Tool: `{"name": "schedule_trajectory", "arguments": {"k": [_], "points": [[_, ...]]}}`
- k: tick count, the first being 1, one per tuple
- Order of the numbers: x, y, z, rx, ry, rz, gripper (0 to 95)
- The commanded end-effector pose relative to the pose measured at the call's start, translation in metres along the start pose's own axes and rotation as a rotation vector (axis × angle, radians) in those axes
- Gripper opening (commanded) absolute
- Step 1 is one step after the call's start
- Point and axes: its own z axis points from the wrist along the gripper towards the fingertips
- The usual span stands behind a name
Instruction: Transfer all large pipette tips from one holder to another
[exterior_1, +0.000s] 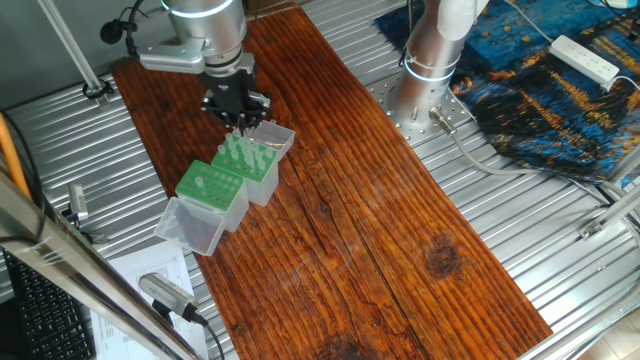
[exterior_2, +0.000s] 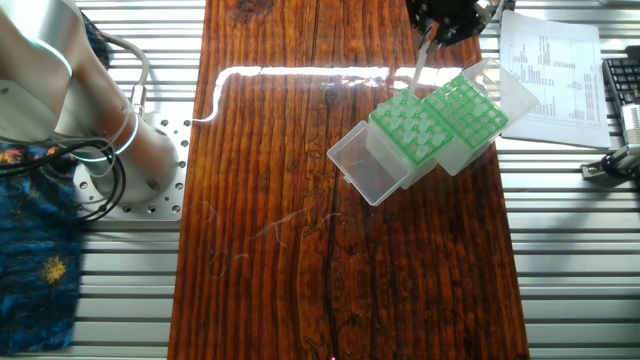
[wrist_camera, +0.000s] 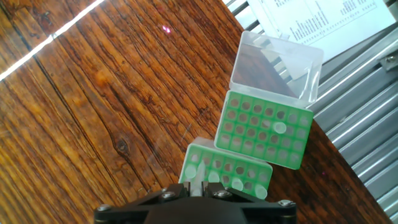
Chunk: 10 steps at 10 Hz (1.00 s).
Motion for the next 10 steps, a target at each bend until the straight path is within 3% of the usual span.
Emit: {"name": "schedule_trajectory", "arguments": {"k": [1,5,7,10], "points": [[-0.001,0.000,0.000,0.002,0.007,-0.007,19.0],[-0.001,-0.005,0.004,0.020,0.021,0.006,19.0],[-0.004,-0.034,0.016,0.025,0.016,-0.020,19.0],[-0.018,-0.080,0.037,0.029,0.018,-0.009,19.0]]}}
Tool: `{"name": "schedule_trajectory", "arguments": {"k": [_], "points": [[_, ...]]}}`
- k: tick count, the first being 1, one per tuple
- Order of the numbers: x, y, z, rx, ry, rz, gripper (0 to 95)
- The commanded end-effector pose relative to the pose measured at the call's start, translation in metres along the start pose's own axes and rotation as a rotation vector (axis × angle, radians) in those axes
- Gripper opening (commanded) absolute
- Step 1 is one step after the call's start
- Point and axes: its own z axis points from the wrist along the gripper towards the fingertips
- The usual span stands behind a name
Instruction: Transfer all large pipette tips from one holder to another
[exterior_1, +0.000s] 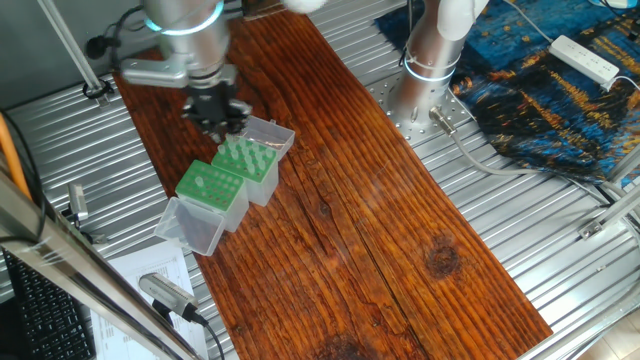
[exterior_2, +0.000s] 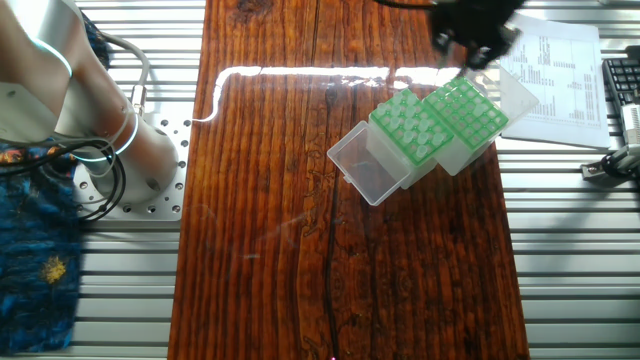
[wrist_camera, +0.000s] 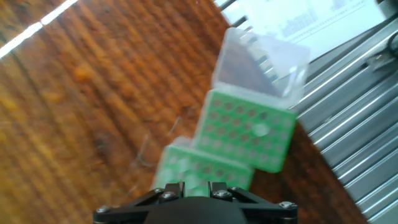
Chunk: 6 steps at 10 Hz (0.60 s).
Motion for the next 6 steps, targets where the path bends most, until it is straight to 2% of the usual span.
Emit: {"name": "schedule_trajectory", "arguments": {"k": [1,3,6], "points": [[-0.008,-0.019,0.019,0.002,-0.009,0.035,19.0],[-0.016,-0.024,0.032,0.010,-0.014,0.043,19.0],[-0.022,-0.032,0.048,0.020,-0.022,0.049,19.0]]}}
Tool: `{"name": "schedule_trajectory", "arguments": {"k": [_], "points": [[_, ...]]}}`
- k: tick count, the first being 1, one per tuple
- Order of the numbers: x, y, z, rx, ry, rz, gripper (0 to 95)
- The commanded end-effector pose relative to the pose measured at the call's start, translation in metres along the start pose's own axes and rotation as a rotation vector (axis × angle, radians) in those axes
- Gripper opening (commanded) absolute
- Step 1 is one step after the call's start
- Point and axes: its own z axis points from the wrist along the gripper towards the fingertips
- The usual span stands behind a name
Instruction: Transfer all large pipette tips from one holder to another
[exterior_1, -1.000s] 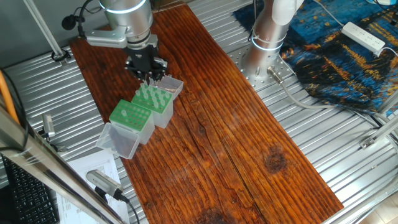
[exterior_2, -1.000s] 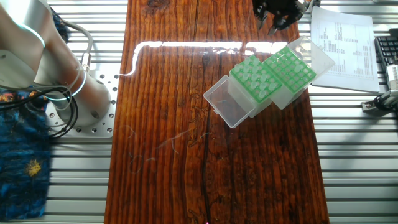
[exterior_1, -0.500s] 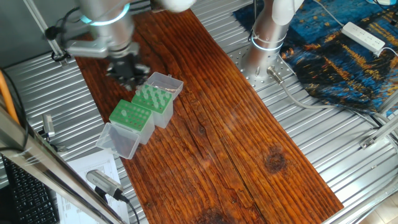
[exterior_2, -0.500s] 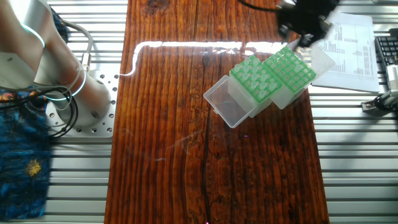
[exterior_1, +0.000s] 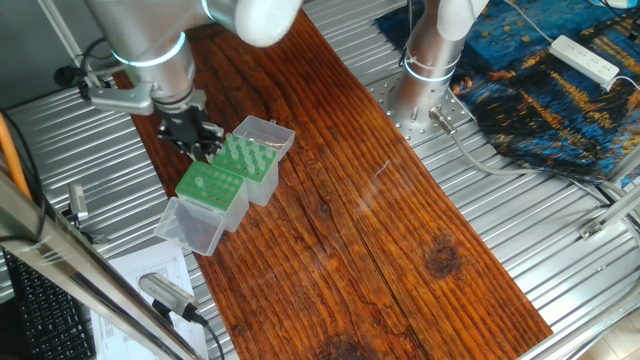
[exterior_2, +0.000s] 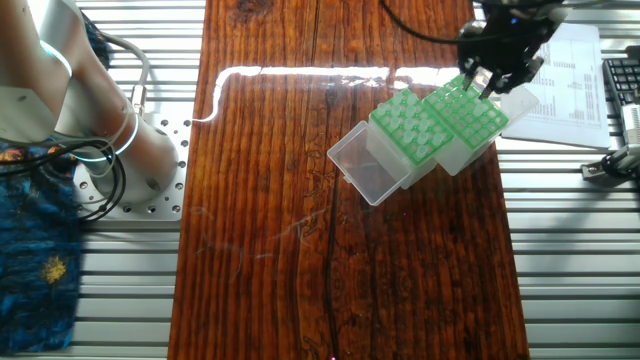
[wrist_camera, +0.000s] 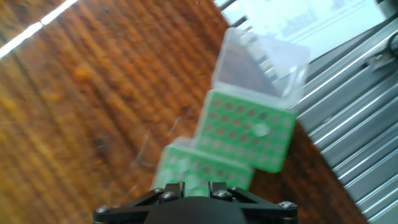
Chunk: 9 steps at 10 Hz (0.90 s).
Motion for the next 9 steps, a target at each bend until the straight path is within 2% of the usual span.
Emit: {"name": "schedule_trajectory", "arguments": {"k": [1,4,5,6,9], "points": [[-0.006,-0.008,0.011,-0.003,-0.005,0.023,19.0],[-0.017,-0.023,0.020,0.007,0.003,0.095,19.0],[-0.019,-0.026,0.028,0.005,0.001,0.115,19.0],[-0.018,-0.027,0.033,0.002,-0.005,0.123,19.0],[-0.016,-0.025,0.036,-0.012,-0.004,0.136,19.0]]}}
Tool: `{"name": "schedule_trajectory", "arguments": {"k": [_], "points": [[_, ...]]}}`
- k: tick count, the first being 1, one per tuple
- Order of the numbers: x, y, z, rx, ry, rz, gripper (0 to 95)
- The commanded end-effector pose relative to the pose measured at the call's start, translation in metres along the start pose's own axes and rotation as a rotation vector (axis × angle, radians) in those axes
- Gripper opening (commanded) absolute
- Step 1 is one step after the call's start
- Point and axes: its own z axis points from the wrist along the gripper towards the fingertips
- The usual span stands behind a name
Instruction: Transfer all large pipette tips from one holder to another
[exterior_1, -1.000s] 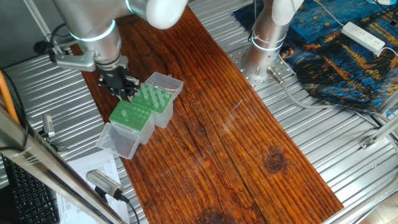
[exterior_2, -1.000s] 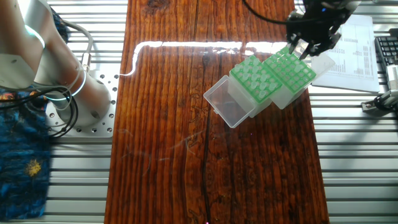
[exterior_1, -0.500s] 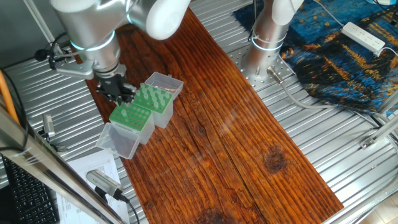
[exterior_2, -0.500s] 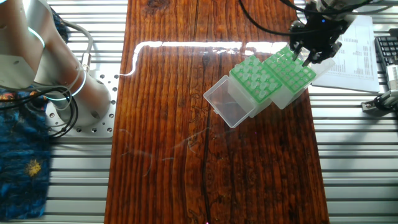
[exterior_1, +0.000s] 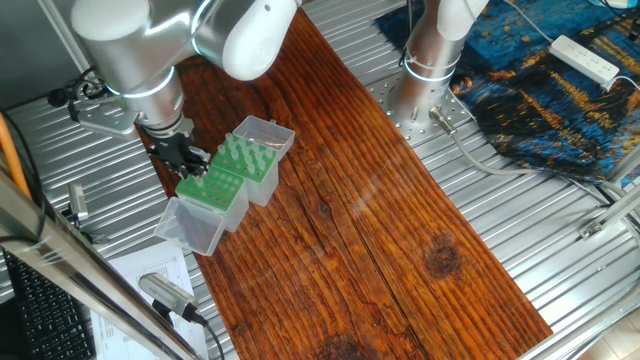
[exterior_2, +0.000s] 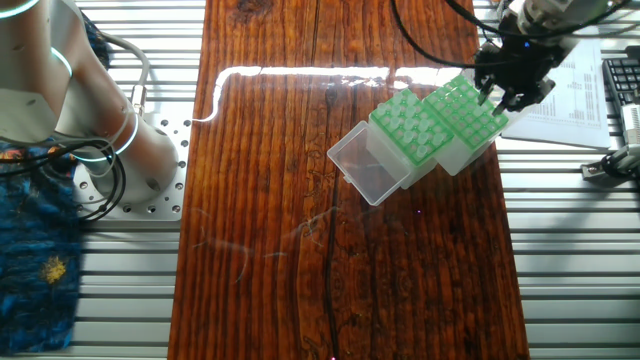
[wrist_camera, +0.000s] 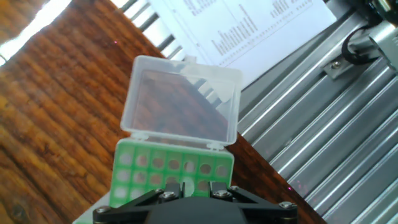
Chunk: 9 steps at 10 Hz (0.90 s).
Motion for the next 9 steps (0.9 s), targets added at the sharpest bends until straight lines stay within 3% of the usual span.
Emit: {"name": "schedule_trajectory", "arguments": {"k": [1,3,5,6,9], "points": [[0.003,0.002,0.000,-0.006,-0.001,0.004,38.0],[0.006,0.007,0.006,-0.032,-0.021,0.051,38.0],[0.005,0.009,0.009,-0.031,-0.020,0.071,38.0],[0.003,0.010,0.010,-0.029,-0.018,0.077,19.0],[0.001,0.011,0.015,-0.022,-0.011,0.077,19.0]]}}
